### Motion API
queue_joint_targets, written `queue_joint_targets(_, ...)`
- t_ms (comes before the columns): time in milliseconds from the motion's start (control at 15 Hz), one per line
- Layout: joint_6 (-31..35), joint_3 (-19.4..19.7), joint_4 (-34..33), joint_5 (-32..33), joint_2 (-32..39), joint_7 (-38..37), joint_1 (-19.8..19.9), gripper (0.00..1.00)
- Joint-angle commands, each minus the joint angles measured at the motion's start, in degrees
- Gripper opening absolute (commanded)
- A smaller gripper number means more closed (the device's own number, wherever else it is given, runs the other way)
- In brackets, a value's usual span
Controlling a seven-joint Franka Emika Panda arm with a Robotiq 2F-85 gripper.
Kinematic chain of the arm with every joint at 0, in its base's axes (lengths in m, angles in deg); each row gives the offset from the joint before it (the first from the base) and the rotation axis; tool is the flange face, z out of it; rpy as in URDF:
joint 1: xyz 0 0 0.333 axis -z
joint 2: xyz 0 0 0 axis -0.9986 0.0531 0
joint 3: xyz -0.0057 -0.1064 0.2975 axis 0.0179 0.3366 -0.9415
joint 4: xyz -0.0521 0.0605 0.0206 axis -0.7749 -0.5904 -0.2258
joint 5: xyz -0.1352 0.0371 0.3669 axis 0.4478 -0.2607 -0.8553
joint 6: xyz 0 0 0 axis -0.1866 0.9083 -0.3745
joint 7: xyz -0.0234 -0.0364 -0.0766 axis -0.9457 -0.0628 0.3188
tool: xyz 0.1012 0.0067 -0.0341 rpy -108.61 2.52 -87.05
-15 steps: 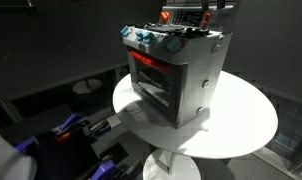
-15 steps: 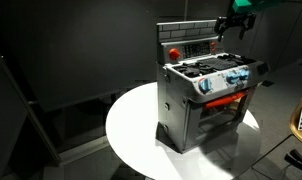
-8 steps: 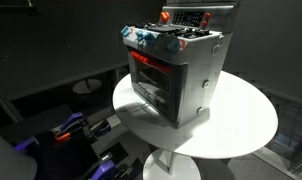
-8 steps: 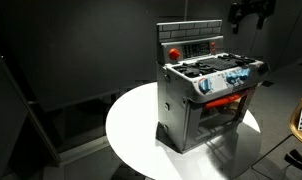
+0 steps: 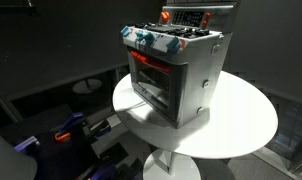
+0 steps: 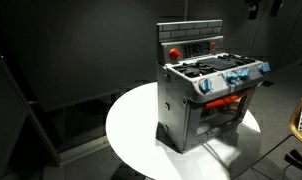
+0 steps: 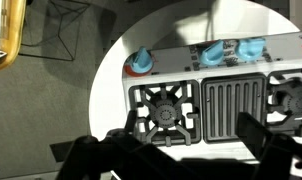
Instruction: Press a button on the stove
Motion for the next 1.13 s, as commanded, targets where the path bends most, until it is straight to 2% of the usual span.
queue_joint_targets(0,-0.7,-0.6,3.9,-2.7,-5.8,6.6,0.3,1.0)
queue_joint_targets(200,-0.7,-1.4,6.9,-2.1,-10.2,8.9,0.0,1.0)
queue_joint_targets(600,-0.8,-4.0,13.0,-1.4,-18.0,6.9,-0.1,1.0)
queue_joint_targets(867,-0.6,-5.0,15.3,-1.2,-20.5,5.5,0.2,1.0)
queue_joint_targets(1067,-0.5,-4.8,14.5,-1.7,-19.4,6.5,0.1,1.0)
